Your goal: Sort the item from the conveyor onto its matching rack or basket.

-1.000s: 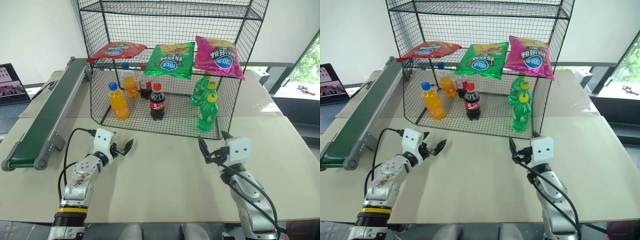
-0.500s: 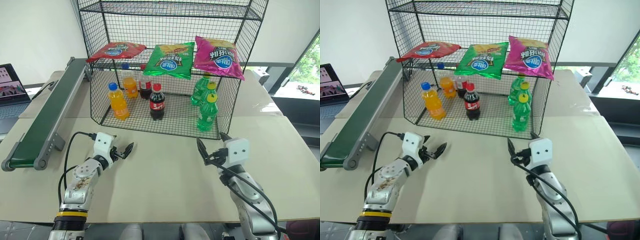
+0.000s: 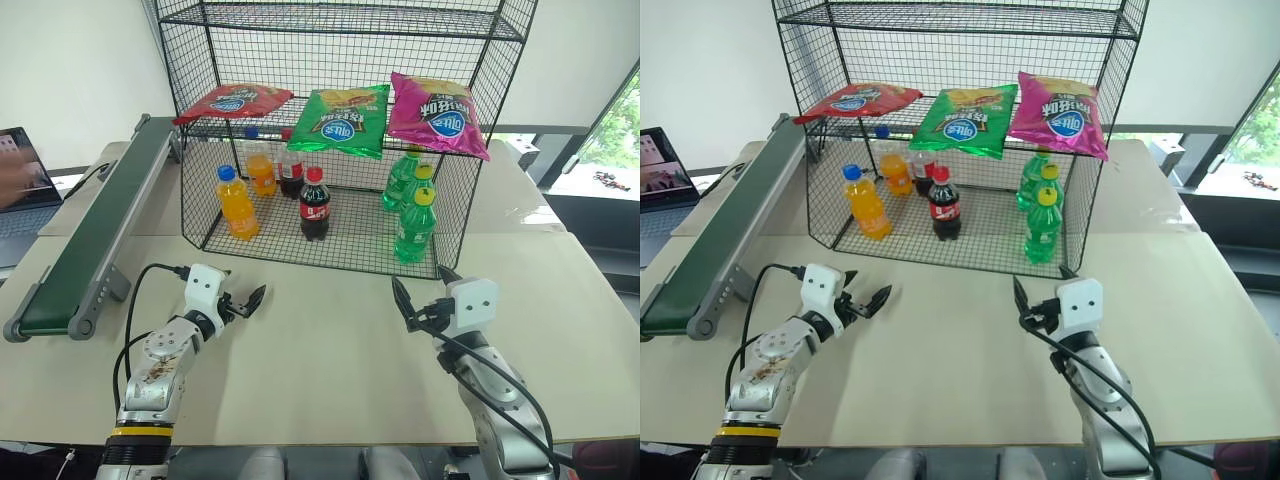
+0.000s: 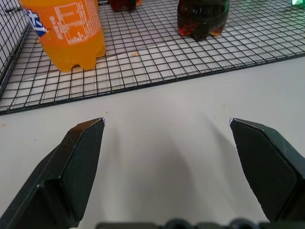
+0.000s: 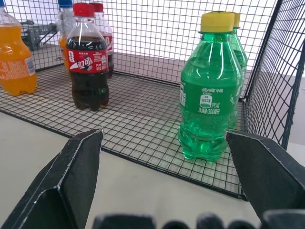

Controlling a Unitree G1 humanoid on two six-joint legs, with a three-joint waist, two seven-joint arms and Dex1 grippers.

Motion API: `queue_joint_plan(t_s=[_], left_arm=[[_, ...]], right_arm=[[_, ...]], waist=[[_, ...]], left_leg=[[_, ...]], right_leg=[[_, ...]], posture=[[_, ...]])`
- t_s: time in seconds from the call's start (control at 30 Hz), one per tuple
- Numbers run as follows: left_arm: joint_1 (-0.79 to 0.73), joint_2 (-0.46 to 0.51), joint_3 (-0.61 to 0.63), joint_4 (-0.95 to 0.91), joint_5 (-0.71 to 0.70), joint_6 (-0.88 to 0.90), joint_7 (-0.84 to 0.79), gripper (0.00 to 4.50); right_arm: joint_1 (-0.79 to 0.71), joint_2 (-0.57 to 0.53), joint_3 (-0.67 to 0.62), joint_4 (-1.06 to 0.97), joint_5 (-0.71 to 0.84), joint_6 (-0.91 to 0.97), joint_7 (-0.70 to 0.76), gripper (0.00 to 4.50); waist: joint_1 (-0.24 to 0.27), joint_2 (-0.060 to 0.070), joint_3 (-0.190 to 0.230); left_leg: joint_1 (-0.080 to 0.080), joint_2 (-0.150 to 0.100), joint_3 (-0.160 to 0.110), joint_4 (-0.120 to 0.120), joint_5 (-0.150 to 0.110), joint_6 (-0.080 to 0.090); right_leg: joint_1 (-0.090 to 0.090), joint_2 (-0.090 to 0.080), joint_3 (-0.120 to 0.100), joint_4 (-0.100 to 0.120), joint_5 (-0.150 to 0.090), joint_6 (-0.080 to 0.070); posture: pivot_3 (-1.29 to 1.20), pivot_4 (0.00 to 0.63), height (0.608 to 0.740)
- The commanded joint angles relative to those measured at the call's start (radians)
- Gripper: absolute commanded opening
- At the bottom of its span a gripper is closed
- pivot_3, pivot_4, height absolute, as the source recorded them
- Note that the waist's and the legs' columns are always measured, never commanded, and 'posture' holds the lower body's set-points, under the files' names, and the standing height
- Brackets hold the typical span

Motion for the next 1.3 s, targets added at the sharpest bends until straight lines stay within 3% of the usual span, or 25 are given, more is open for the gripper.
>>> queue_joint_plan(t_s=[0.03, 0.9, 1.3], left_arm=[[-0.018, 0.009, 0.010, -0.032, -0.011, -0.005, -0.008, 4.48], [-0.033, 0.003, 0.013, -0.020, -0.007, -0.003, -0.008, 4.48], [0.026, 0.028, 0.075, -0.087, -0.081, 0.034, -0.040, 4.48]], right_arm=[[-0.004, 0.002, -0.001, -0.051, -0.006, -0.010, -0.010, 4.50], [0.001, -0.009, -0.010, -0.065, -0.004, 0.010, 0.001, 4.50], [-0.041, -0.026, 0.002, -0.054, 0.017, 0.032, 0.043, 4.50]], waist=[[0.000, 0.000, 0.000], [0.000, 0.000, 0.000], [-0.002, 0.000, -0.001]], left_leg=[[0.000, 0.000, 0.000, 0.000, 0.000, 0.000], [0.000, 0.000, 0.000, 0.001, 0.000, 0.000], [0.000, 0.000, 0.000, 0.001, 0.000, 0.001]], right_leg=[[0.000, 0.000, 0.000, 0.000, 0.000, 0.000], [0.000, 0.001, 0.001, 0.000, 0.000, 0.000], [0.000, 0.001, 0.001, 0.000, 0.000, 0.000]], posture=[[0.00, 0.150, 0.738], [0.00, 0.150, 0.738], [0.00, 0.150, 0.738]])
